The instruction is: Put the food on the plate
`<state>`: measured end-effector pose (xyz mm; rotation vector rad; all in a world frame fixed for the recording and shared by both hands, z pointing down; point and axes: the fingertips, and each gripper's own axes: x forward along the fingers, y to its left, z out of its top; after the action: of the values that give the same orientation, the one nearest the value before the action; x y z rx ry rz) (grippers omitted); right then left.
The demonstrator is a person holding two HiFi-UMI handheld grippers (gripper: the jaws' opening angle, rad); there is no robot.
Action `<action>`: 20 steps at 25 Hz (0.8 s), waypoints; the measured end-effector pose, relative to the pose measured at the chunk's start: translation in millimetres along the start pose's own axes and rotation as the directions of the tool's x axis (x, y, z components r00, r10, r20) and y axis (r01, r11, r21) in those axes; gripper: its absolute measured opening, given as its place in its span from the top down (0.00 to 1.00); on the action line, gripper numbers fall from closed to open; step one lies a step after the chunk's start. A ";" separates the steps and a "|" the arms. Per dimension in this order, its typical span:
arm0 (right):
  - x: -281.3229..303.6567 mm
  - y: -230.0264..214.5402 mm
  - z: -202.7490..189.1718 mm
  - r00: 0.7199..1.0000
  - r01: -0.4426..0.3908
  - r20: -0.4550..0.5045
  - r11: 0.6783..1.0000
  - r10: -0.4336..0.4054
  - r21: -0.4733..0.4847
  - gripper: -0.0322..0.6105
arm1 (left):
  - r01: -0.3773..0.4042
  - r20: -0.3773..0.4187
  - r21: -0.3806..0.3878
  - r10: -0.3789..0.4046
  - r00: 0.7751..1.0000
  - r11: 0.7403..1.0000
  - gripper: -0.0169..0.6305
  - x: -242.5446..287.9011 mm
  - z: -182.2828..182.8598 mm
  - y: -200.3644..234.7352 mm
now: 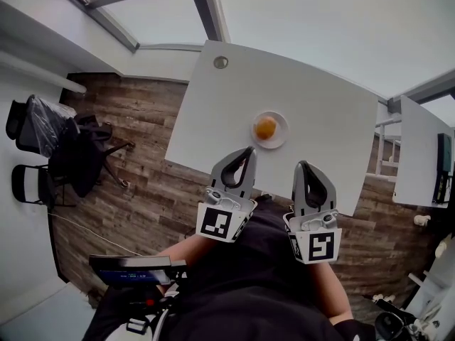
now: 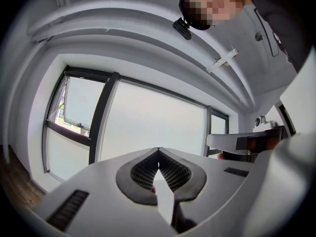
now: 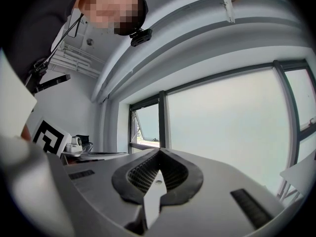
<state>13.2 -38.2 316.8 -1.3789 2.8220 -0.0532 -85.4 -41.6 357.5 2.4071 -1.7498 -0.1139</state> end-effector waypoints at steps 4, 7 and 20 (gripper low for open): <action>6.0 2.9 3.7 1.000 -0.018 0.017 1.000 0.018 0.001 0.95 | -0.012 -0.002 0.001 0.012 1.000 1.000 0.96 1.8 0.1 5.0; 8.1 2.0 2.8 1.000 -0.028 0.013 1.000 0.028 0.000 0.95 | -0.017 0.004 -0.001 0.017 1.000 1.000 0.96 2.4 1.7 5.8; 15.5 0.2 1.8 0.999 -0.029 0.015 1.000 0.029 -0.008 0.95 | -0.038 0.024 0.001 0.038 0.999 0.999 0.96 -0.1 3.6 12.0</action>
<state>3.6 -50.3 315.2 -1.3331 2.8323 -0.0307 -97.2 -45.4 356.1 2.3816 -1.8054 -0.1374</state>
